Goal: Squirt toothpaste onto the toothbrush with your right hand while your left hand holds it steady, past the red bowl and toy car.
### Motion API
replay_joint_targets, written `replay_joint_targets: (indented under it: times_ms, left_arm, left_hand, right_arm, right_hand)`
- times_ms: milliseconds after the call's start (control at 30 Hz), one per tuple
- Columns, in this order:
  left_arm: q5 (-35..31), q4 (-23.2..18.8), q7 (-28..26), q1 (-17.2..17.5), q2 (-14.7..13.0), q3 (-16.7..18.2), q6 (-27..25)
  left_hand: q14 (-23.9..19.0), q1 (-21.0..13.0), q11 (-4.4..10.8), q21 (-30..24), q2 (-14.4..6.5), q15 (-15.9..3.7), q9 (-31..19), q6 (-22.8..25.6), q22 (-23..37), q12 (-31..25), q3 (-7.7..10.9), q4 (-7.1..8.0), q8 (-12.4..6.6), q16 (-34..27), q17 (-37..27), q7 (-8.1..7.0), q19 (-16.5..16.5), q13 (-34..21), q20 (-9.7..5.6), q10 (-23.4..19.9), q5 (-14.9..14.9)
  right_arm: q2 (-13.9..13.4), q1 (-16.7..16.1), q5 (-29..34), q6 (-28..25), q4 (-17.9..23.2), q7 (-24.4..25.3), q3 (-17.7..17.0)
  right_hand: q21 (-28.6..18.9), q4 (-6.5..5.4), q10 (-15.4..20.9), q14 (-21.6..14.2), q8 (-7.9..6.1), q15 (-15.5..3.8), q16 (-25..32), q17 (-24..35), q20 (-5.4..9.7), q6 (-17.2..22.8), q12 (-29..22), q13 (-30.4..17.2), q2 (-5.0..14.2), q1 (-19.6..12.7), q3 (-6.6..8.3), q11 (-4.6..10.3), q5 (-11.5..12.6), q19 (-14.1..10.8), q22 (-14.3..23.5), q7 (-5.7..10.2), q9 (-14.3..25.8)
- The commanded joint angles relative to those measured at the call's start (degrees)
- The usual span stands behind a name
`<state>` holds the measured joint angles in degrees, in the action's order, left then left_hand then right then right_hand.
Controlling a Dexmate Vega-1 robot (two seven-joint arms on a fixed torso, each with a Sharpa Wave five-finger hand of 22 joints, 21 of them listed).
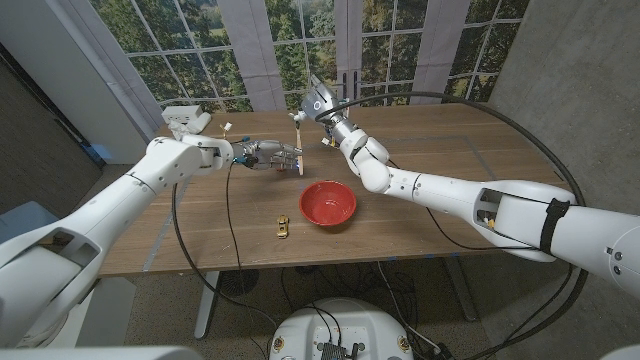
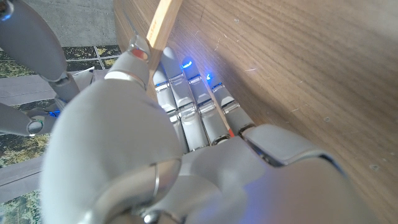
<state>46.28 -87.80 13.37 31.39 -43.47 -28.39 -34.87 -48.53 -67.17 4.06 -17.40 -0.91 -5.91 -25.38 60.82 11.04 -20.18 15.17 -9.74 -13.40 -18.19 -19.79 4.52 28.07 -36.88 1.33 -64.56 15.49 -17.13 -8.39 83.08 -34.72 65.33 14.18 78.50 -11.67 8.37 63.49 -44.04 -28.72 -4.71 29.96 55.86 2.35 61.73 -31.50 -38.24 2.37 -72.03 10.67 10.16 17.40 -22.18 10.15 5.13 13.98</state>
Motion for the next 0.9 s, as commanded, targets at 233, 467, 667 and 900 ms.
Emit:
replay_joint_targets:
  times_ms: [233,467,667,900]
  left_arm:
    - [1.03,-1.06,-0.27,1.51,-1.21,1.22,0.98]
    - [1.63,-1.89,-0.97,2.52,-1.74,1.94,1.23]
    - [1.75,-2.36,-1.08,2.82,-2.04,2.07,1.48]
    - [1.93,-2.16,-0.81,2.82,-1.96,2.08,1.88]
  left_hand:
    - [-0.37,-6.32,3.87,-0.22,-5.95,-7.51,-0.30,0.52,0.19,-0.38,0.42,-0.12,-0.21,0.20,-0.33,-0.01,0.18,-0.08,-0.31,-4.26,0.25]
    - [-0.41,-6.33,3.75,-0.23,-5.99,-7.54,-0.36,0.47,0.19,-0.35,0.44,-0.12,-0.19,0.23,-0.32,-0.02,0.14,-0.20,-0.34,-4.17,0.26]
    - [-0.42,-6.33,3.82,-0.22,-6.04,-7.55,-0.39,0.44,0.19,-0.28,0.43,-0.10,-0.15,0.20,-0.39,-0.01,0.07,-0.16,-0.31,-4.21,0.26]
    - [-0.47,-6.31,3.83,-0.24,-6.04,-7.53,-0.39,0.46,0.19,-0.27,0.41,-0.09,-0.13,0.18,-0.43,-0.03,0.08,-0.23,-0.34,-4.23,0.26]
  right_arm:
    - [-0.01,-0.72,1.88,-0.18,-0.26,-0.98,0.20]
    - [0.10,-1.44,0.91,-1.46,-0.74,1.63,-1.13]
    - [0.74,-1.07,0.48,-1.82,-2.19,2.34,-1.20]
    - [0.98,-0.32,0.63,-1.86,-3.08,2.27,-0.26]
  right_hand:
    - [0.09,-0.03,1.45,-0.95,0.71,-8.86,-0.90,0.86,4.40,0.66,0.09,0.03,3.29,-4.40,-0.26,1.06,0.65,0.43,0.00,0.32,-0.51]
    - [0.00,-0.30,1.16,-1.26,0.85,-8.85,-1.49,1.86,4.66,0.50,0.19,-0.11,3.24,-4.19,-0.58,1.04,0.71,0.34,0.03,0.49,-0.37]
    - [-0.11,-0.45,1.15,-1.58,0.98,-8.82,-2.10,2.86,4.64,0.55,0.30,-0.10,3.31,-4.14,-0.79,1.06,0.74,0.13,0.07,0.71,-0.37]
    - [-0.14,-0.49,0.79,-1.61,1.07,-8.85,-2.78,3.52,4.58,0.46,0.42,-0.28,3.47,-4.24,-0.84,1.02,0.76,0.09,0.07,0.88,-0.28]
